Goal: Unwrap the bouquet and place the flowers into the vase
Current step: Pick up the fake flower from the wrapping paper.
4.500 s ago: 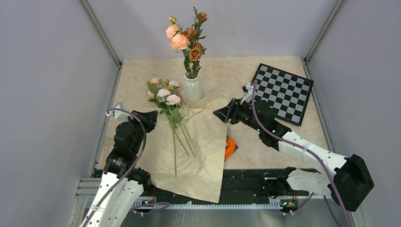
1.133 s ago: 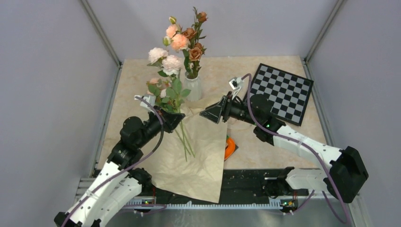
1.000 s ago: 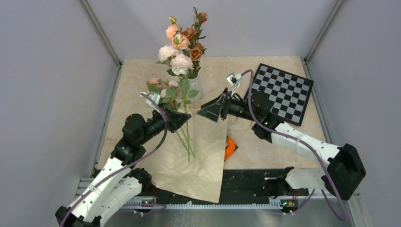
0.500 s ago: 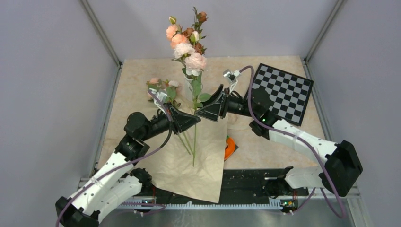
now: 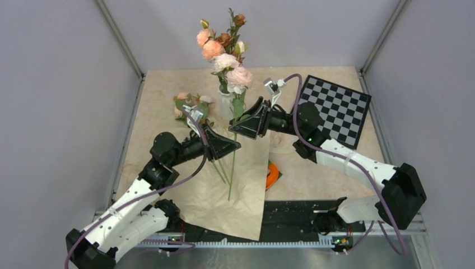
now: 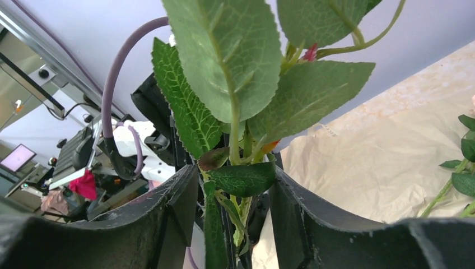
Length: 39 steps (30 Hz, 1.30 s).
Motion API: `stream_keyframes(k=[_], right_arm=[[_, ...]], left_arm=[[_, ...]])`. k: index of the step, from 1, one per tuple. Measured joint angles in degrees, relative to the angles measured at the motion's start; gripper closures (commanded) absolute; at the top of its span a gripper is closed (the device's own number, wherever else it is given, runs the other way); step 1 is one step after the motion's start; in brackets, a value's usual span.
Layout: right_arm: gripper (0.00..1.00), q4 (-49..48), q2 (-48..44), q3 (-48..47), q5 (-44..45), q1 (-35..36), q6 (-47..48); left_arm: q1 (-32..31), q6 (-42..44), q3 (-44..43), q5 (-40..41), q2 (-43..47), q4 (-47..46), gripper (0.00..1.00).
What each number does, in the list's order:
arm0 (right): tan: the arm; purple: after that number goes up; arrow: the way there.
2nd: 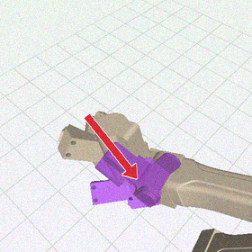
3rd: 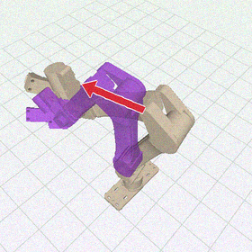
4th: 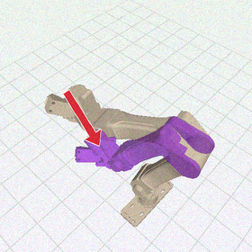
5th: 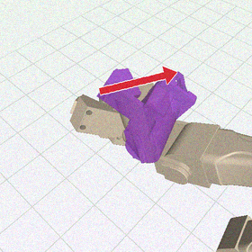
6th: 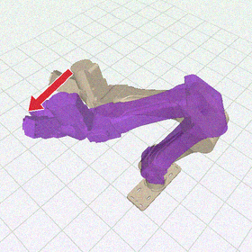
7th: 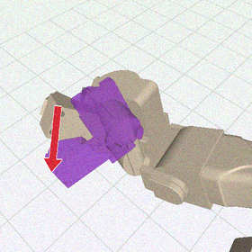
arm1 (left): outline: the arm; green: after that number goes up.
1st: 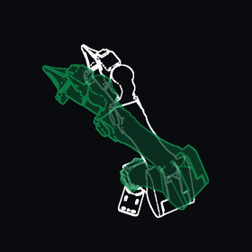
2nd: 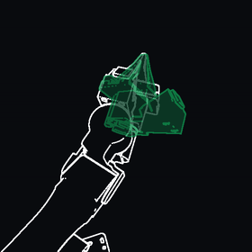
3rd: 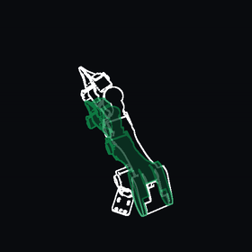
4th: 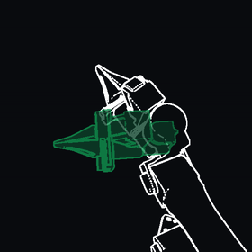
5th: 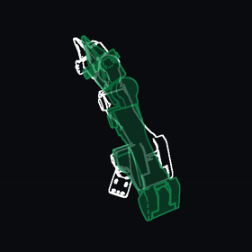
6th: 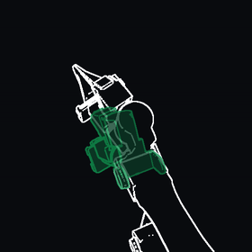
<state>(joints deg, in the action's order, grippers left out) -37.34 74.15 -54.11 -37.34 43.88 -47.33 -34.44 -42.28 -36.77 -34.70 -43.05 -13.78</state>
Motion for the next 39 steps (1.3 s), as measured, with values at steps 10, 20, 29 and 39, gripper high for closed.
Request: stream_keyframes(k=[10, 20, 29, 39], right_arm=[[0.85, -0.8, 1.2, -0.1, 0.0, 0.0, -0.9], [1.0, -0.2, 1.2, -0.1, 0.6, 0.0, -0.5], [1.0, 7.3, -1.4, -0.1, 4.5, 0.0, 5.0], [1.0, 23.7, -7.3, -7.3, 17.7, 0.0, 20.5]], left_arm=[[-0.2, 0.3, -0.1, 0.0, 0.0, 0.2, 1.0], [-0.2, 3.2, -2.4, 1.4, -0.5, 4.7, 0.42], [-0.2, 5.7, -3.2, 5.7, -0.6, 8.8, 0.01], [4.0, 14.7, -15.8, 17.2, -3.2, 28.4, 0.01]])
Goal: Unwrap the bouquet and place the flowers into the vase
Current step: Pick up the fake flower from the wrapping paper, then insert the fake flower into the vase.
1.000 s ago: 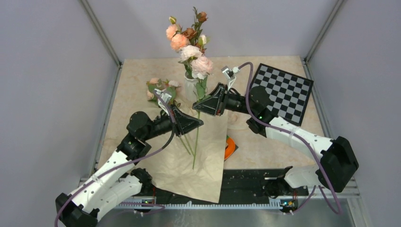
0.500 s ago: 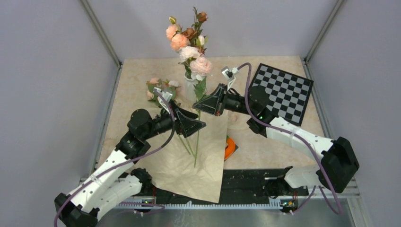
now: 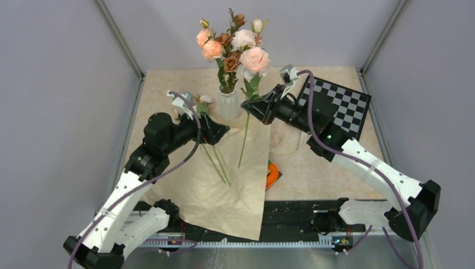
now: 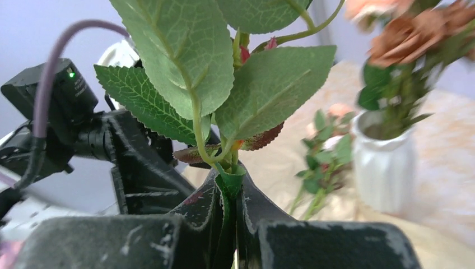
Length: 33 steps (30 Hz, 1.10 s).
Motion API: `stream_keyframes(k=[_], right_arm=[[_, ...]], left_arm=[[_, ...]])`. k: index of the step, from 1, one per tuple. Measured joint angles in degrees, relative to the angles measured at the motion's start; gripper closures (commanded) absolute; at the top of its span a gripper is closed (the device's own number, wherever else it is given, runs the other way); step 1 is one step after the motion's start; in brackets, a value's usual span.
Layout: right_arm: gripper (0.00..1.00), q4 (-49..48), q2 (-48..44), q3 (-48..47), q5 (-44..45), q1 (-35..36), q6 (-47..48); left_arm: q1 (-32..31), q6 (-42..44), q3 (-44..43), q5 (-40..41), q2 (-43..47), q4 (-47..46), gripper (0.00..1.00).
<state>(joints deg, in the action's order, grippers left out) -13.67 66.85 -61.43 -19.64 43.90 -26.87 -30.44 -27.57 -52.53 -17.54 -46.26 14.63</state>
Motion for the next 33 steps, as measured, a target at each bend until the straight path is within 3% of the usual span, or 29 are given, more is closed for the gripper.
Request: stream_keyframes(k=[8, 13, 21, 33], right_arm=[[1.0, 6.1, 3.0, -12.7, 13.8, 0.2, 10.1], [1.0, 5.6, 10.3, -20.2, 19.5, 0.0, 14.3], [1.0, 5.2, 22.9, -32.4, 21.9, -1.8, 17.1], [1.0, 4.2, 30.3, -44.9, 23.6, -3.0, 20.7]], left_arm=[[24.5, 5.3, -1.7, 1.1, -4.7, 10.9, 0.01], [32.8, 6.9, -1.7, 5.7, -5.4, 13.9, 0.01], [34.4, 10.4, 0.8, 22.3, -3.4, 13.9, 0.01], [34.4, 12.6, 3.1, 28.0, -2.3, 13.3, 0.01]])
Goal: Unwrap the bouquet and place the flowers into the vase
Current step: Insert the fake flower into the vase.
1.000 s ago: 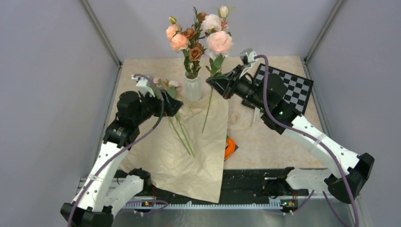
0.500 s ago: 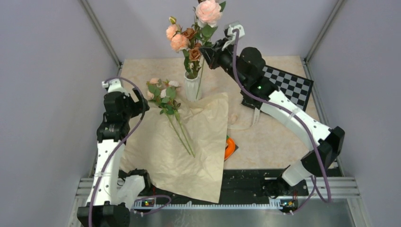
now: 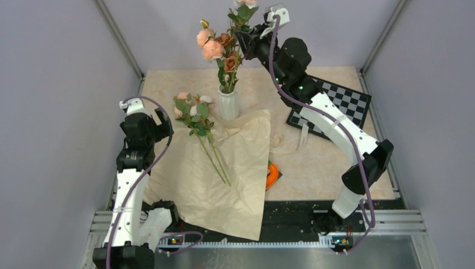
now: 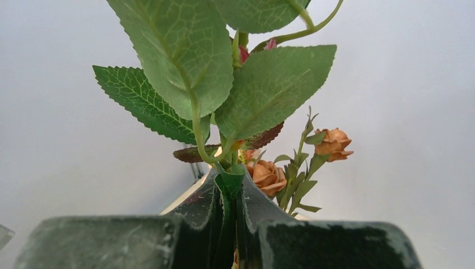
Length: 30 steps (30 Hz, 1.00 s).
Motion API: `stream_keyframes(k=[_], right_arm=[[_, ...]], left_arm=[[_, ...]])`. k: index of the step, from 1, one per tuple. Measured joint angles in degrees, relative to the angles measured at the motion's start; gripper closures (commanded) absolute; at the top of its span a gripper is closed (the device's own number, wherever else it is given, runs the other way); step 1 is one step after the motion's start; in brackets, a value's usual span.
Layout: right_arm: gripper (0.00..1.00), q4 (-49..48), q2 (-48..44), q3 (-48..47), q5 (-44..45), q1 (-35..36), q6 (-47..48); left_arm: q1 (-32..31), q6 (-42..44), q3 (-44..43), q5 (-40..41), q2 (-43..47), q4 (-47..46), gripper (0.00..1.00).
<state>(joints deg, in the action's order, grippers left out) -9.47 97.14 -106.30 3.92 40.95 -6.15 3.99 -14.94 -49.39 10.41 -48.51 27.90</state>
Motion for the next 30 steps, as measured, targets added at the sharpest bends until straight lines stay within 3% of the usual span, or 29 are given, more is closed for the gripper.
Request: stream_keyframes(k=[16, 30], right_arm=[[1.0, -1.4, 2.6, -2.8, 1.0, -0.9, 1.6], [1.0, -3.5, 2.8, 3.7, 0.7, -1.0, -0.2]], left_arm=[[0.0, 0.1, 0.4, 0.2, 0.0, -0.7, 0.01], [0.0, 0.1, 0.7, 0.4, 1.0, -0.9, 0.01]])
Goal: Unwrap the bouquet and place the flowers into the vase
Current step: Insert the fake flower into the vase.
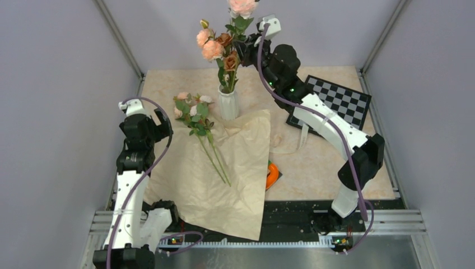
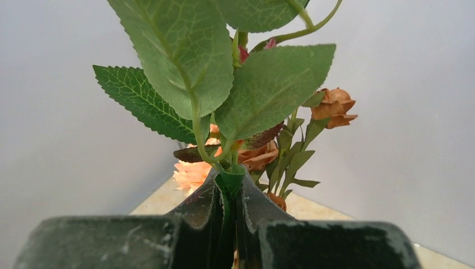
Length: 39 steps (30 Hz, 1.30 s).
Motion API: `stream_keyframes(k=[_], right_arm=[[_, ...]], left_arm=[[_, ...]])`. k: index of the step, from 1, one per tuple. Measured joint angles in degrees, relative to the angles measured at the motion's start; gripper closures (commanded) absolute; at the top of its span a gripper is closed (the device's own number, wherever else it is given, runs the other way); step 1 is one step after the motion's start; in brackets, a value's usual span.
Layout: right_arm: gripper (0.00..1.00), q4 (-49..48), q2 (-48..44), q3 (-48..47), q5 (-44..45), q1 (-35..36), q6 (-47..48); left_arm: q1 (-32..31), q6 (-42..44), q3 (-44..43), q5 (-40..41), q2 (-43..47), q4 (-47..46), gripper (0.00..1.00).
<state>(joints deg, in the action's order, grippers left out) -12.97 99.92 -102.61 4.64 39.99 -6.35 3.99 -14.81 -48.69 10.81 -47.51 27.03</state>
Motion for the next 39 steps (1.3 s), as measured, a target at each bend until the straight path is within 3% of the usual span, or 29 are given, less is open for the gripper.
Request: stream_keyframes(k=[18, 39], right_arm=[[1.0, -10.1, 0.0, 14.8, -2.0, 0.0, -3.3], [0.97, -16.0, 0.1, 21.6, -3.4, 0.0, -5.1]], left_arm=[[0.0, 0.0, 0.1, 0.2, 0.1, 0.0, 0.01], [0.0, 0.0, 0.1, 0.1, 0.1, 0.0, 0.01]])
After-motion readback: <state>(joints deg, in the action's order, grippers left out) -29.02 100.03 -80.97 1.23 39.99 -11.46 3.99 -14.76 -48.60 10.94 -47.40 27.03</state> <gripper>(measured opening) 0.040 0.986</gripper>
